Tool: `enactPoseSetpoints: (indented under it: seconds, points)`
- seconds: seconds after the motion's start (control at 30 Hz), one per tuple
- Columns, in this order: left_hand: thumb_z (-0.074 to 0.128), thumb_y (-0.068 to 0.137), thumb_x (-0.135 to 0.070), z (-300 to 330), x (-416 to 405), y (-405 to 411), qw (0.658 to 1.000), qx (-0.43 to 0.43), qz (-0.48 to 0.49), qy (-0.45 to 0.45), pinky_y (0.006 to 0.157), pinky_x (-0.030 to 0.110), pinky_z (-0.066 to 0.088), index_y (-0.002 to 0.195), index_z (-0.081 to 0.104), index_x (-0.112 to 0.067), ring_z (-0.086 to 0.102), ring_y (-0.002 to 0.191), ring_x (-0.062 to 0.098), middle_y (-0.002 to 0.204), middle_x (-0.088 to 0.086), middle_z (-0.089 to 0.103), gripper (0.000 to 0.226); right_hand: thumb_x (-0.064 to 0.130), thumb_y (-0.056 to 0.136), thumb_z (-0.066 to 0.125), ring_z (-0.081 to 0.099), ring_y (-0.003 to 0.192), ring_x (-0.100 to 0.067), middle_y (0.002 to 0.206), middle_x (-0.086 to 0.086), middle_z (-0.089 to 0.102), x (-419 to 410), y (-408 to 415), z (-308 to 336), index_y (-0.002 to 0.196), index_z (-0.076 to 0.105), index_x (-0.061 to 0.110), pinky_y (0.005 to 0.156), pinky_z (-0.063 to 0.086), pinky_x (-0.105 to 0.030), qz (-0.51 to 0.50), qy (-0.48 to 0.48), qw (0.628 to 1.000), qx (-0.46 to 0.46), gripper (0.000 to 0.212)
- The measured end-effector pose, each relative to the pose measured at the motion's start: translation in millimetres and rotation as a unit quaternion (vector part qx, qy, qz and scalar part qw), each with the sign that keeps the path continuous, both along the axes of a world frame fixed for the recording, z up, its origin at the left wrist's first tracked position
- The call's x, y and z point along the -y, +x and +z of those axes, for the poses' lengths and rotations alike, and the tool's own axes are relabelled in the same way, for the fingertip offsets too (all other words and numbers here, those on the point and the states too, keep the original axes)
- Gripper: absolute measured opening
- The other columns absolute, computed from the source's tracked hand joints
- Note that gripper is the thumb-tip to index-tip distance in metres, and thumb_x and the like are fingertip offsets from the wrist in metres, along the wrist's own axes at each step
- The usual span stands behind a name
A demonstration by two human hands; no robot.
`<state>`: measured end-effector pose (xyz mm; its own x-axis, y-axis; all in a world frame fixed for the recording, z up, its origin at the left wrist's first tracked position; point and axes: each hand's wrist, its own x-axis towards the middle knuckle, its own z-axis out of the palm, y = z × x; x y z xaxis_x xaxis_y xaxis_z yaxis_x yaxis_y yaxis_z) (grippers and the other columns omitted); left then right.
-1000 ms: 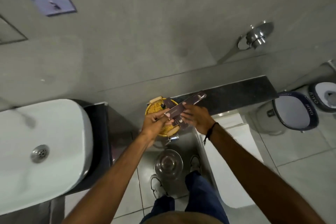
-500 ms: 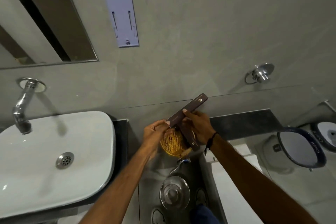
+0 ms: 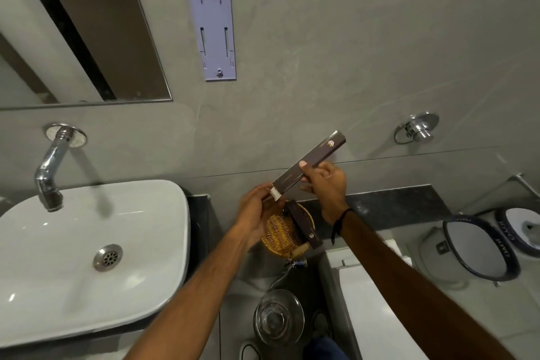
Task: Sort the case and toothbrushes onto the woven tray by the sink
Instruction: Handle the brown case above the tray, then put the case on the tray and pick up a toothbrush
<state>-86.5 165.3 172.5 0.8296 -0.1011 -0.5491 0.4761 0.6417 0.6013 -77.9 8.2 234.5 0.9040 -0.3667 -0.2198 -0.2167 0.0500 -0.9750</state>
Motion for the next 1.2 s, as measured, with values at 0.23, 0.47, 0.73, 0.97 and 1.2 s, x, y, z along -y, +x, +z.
enactPoseSetpoints:
  seconds: [0.23,0.47,0.73,0.97,1.2]
  points:
    - [0.046,0.100,-0.013,4.0,20.3,5.8,0.979,-0.120,0.089,-0.137,0.055,0.028,0.057,0.108,0.057,0.000,0.058,0.072,0.024,0.092,0.018,0.060,0.019,0.026,0.084,0.079,0.070,0.073,-0.010,0.099,-0.009,0.078,-26.5,-13.0,6.0,0.103,0.063,0.005,0.069,0.065,-0.031,0.062,-0.241,0.960,0.131,0.032]
    - [0.047,0.106,-0.031,-14.6,18.5,2.7,0.982,-0.176,0.050,-0.045,0.034,0.015,0.042,0.112,0.059,-0.004,0.045,0.058,0.013,0.075,0.009,0.052,0.030,0.031,0.085,0.077,0.074,0.077,-0.012,0.101,-0.005,0.078,-20.5,-7.9,5.9,0.106,0.063,0.011,0.072,0.066,-0.033,0.067,-0.252,0.954,0.149,0.032]
    - [0.060,0.099,-0.038,-43.4,-16.8,-9.9,0.946,-0.250,0.149,0.142,0.039,0.020,0.039,0.077,0.054,-0.006,0.048,0.038,0.014,0.062,0.007,0.055,0.039,0.033,0.099,0.056,0.067,0.107,-0.022,0.127,-0.009,0.063,38.6,14.0,12.2,0.131,0.051,0.012,0.088,0.060,-0.037,0.063,-0.390,0.908,0.137,0.039]
    - [0.067,0.096,-0.039,-57.5,-28.8,-10.4,0.931,-0.235,0.212,0.184,0.031,0.010,0.031,0.067,0.049,-0.011,0.040,0.043,0.014,0.064,0.005,0.053,0.044,0.041,0.085,0.068,0.072,0.093,-0.028,0.099,-0.008,0.073,41.7,-20.9,-46.1,0.112,0.067,0.015,0.074,0.055,-0.035,0.358,-0.649,0.665,-0.089,0.038]
    - [0.069,0.094,-0.042,-66.9,-30.0,-21.8,0.930,-0.235,0.172,0.224,0.038,0.020,0.034,0.068,0.052,-0.010,0.043,0.045,0.015,0.065,0.005,0.054,0.044,0.045,0.080,0.075,0.071,0.100,-0.027,0.109,-0.007,0.073,14.9,-65.1,-112.2,0.111,0.070,0.016,0.086,0.057,-0.040,0.470,-0.696,0.528,-0.123,0.043]
